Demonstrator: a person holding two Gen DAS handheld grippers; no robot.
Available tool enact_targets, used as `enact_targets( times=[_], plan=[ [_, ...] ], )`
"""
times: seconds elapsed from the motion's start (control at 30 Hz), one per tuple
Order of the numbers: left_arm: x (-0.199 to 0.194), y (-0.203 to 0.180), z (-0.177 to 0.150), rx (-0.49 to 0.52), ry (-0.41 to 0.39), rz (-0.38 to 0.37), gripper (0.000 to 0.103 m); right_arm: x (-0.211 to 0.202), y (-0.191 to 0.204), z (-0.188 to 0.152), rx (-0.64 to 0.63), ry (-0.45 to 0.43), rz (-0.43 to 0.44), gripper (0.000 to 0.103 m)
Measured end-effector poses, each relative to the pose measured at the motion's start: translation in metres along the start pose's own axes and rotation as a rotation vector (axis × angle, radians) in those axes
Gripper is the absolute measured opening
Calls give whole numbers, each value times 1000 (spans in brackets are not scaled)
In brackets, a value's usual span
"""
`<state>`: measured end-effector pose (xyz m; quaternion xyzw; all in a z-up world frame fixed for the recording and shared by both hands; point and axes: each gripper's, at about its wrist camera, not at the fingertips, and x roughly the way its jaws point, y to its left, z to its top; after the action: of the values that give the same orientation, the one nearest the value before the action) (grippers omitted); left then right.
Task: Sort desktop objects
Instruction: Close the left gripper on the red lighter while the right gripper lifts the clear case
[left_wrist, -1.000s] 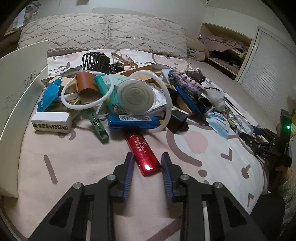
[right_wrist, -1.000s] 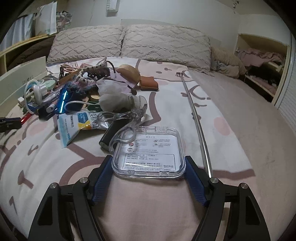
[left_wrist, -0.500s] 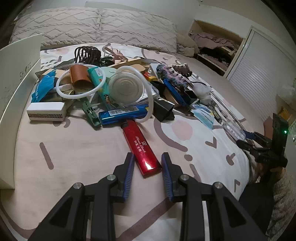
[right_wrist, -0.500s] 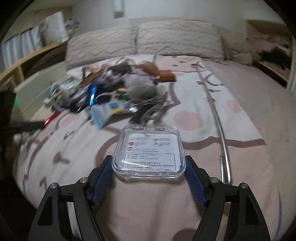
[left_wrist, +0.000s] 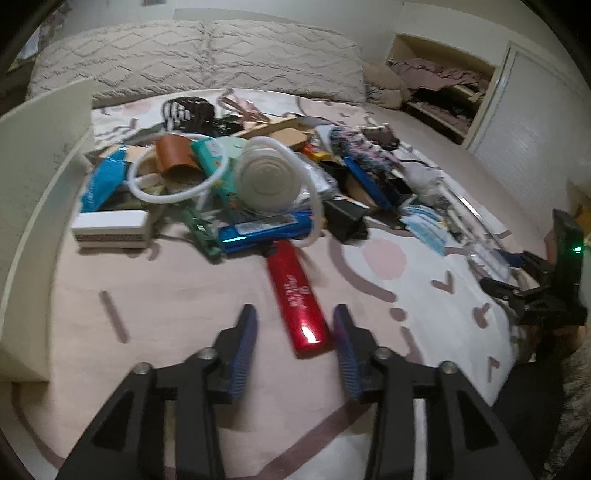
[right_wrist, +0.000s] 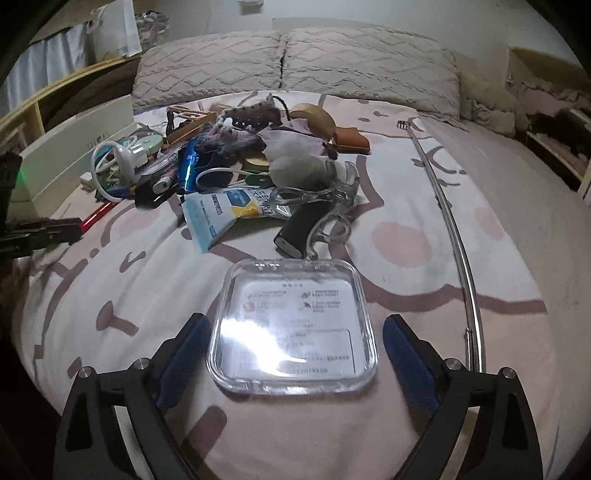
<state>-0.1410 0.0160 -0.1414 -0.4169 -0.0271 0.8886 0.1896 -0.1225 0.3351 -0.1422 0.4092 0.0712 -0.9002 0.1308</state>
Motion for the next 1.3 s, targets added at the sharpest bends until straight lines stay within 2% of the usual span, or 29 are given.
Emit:
enact_targets(
  times=[0.07,0.1,0.17,0.3,0.47,0.6,0.73,0.83,0.97,1.03,1.13,1.17,1.23,1.27,1.3],
  plan=[
    [-2,5,1,-18,-2,16,53,-3,6,0,-27,-12,11,78],
    [-3,8,1,-29,-2,16,53,-4,10,0,-48,-16,5,77],
    [-5,13,1,-51,-5,5,54,-6,20,-1,-98,-26,7,77],
    [-10,12,3,-60,-21,-36,65,-7,35,-1,-186,-26,79,77],
    [-5,0,3,-10,-13,-28,65,-4,52,2,-270,-13,136,77],
    [0,-7,-1,61,6,53,65,-4,61,6,-314,-9,192,77],
    [1,-2,0,105,16,153,65,-4,83,8,-417,-12,245,77],
    [-1,7,1,89,12,206,65,-2,99,7,-491,-17,274,77],
    [-2,26,2,44,5,343,68,1,103,6,-505,-17,300,77],
    [-4,35,3,8,-1,356,68,2,101,6,-499,-18,306,77],
    [-2,32,3,18,-2,381,72,1,103,5,-510,-27,296,77],
    [-2,30,3,22,-5,376,72,0,104,5,-513,-32,293,77],
    [-4,27,2,6,0,298,75,0,104,4,-516,-39,291,77],
    [-5,26,3,-14,1,252,79,0,104,4,-515,-41,292,77],
    [-6,25,3,-34,-3,206,88,0,103,4,-514,-42,293,77]
  ],
)
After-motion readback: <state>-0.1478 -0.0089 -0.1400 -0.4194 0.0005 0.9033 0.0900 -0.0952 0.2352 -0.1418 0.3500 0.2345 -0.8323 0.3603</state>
